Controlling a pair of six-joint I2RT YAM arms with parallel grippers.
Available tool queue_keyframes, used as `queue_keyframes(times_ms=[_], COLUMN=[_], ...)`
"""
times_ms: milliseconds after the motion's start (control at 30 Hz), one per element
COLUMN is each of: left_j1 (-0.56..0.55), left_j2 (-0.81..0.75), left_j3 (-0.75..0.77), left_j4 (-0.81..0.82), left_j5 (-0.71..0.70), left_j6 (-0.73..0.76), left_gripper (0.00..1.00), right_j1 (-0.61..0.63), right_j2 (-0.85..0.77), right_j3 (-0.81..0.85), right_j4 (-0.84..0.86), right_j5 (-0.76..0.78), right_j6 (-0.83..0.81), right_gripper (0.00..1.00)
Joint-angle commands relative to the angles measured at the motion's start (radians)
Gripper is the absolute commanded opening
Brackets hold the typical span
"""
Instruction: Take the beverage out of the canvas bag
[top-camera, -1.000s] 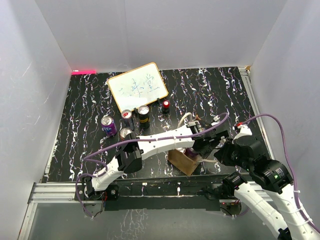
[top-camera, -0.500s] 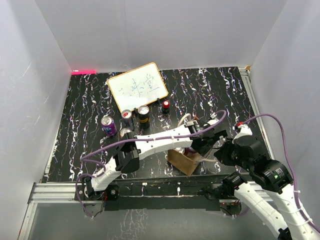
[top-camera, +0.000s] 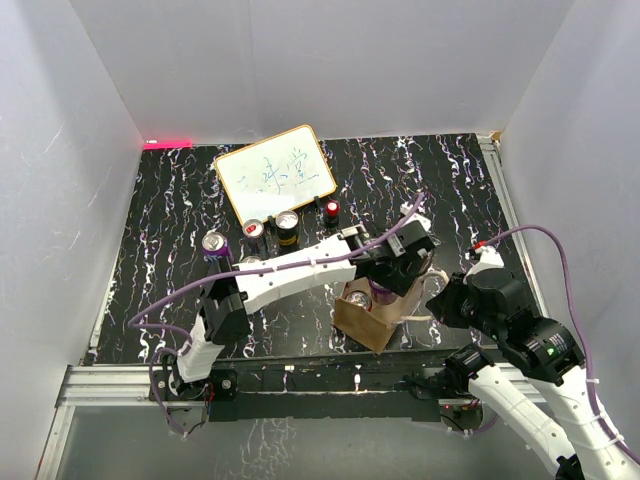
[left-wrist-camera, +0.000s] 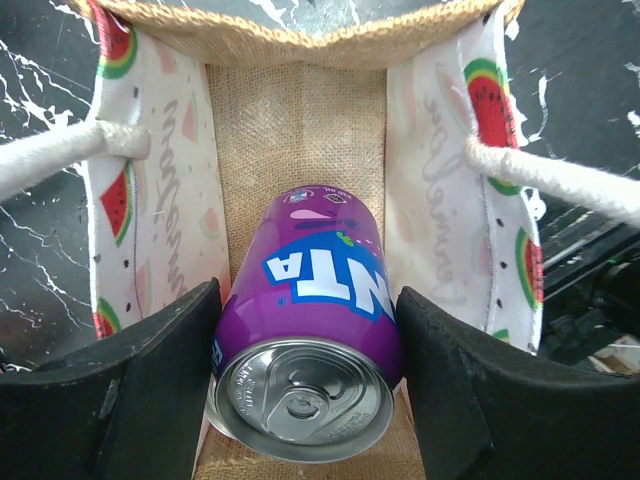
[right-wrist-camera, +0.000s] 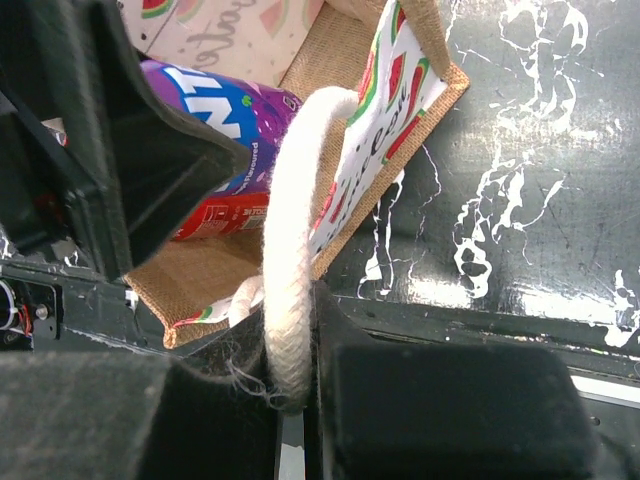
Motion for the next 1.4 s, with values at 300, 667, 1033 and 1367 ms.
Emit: queue_keyframes(times_ms=[300,667,1033,1367], left_j1=[0.019,0.075,0.089,0.136], left_j2=[-0.265,-0.620,-0.748,-0.812], left_j3=[0.120,-0.138,-0.119,-0.159], left_j4=[0.181,0.366,0.168,-0.322], left_j5=[0.019,-0.239,-0.630,-0.808], left_j6=[-0.042,-0.417,-0.497,-0.631], left_gripper=[0.00,0.00,0.00,0.00], right_j1=[0.006,0.008,0.012,0.018], right_j2=[-0.017,-0.018,-0.020,-0.026], right_j3=[0.020,0.011,0.005,0.004], right_j4=[0.097,0.114,0.121,0.121], right_j5=[-0.008,-0.037,-0.046,-0.047], right_j6=[-0.025,-0.048,-0.051,-0.053], right_gripper=[0.08,0.08,0.08,0.08])
